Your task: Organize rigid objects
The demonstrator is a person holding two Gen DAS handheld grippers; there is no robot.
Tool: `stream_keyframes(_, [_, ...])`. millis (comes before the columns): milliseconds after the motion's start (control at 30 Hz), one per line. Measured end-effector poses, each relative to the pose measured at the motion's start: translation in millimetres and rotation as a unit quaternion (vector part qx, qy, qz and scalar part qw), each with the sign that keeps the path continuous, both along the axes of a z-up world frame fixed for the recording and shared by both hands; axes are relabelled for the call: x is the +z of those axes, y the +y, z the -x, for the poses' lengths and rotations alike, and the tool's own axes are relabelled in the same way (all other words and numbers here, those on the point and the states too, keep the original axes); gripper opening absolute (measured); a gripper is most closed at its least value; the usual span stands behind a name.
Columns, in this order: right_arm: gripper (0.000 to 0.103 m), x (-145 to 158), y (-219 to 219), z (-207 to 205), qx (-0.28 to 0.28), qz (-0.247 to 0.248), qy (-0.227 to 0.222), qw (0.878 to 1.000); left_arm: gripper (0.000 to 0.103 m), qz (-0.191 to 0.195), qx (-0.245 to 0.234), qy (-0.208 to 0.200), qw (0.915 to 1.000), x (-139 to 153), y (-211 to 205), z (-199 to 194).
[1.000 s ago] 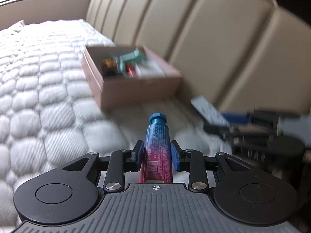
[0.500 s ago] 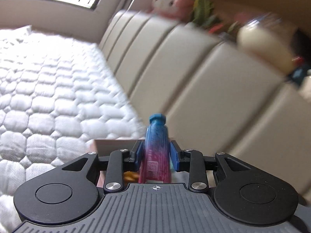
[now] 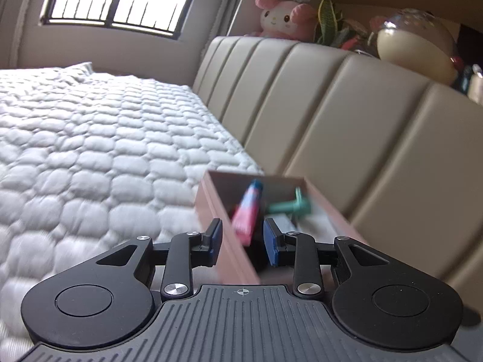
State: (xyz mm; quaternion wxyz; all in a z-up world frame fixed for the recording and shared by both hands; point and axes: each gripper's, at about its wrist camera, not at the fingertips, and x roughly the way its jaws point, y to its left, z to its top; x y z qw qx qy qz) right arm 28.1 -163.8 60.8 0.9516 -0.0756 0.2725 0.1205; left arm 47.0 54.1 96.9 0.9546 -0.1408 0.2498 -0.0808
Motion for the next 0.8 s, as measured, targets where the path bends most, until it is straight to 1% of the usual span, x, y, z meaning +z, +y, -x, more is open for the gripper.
stream_keyframes(67, [0.084, -7.1, 0.5, 1.1, -0.003, 0.007, 0.015, 1.0, 0.033, -0.003, 0.019, 0.006, 0.9998, -12.4, -8.0, 33.4])
stream_keyframes(100, [0.084, -10.9, -1.8, -0.4, -0.006, 0.003, 0.025, 1.0, 0.033, -0.004, 0.021, 0.011, 0.9997, -20.0, -13.2, 45.1])
stream_keyframes(200, [0.088, -26.9, -6.6, -4.3, -0.019, -0.009, 0.061, 0.998, 0.033, -0.031, 0.02, 0.038, 0.9986, -40.2, -29.2, 69.1])
stream_keyframes(267, [0.088, -41.2, -4.1, -6.7, -0.017, 0.011, 0.081, 0.997, 0.033, -0.042, 0.024, 0.048, 0.9977, -52.2, -37.2, 77.5])
stream_keyframes(333, [0.091, -49.5, -1.0, -6.8, -0.012, 0.028, 0.081, 0.996, 0.033, -0.056, 0.028, 0.057, 0.9964, -60.3, -47.0, 76.9])
stream_keyframes(367, [0.098, -48.9, -1.3, -5.9, -0.02, 0.03, 0.077, 0.996, 0.033, -0.069, 0.03, 0.064, 0.9951, -66.4, -50.4, 77.2])
stream_keyframes(400, [0.101, -47.4, -1.7, -5.7, -0.032, 0.033, 0.073, 0.996, 0.033, -0.081, 0.034, 0.07, 0.9937, -72.0, -54.5, 78.4])
stream_keyframes(533, [0.103, -52.6, 3.2, -5.6, -0.038, 0.054, 0.077, 0.995, 0.033, -0.101, 0.041, 0.064, 0.9921, -80.6, -61.4, 83.5])
stream_keyframes(700, [0.103, -54.4, -4.9, 1.0, -0.06, 0.022, 0.085, 0.994, 0.033, -0.102, 0.045, 0.064, 0.9917, -82.1, -61.8, 81.3])
stream_keyframes(800, [0.103, -56.0, -8.0, 3.5, -0.07, 0.004, 0.085, 0.994, 0.033, -0.117, 0.045, 0.065, 0.99, -81.6, -67.8, 80.4])
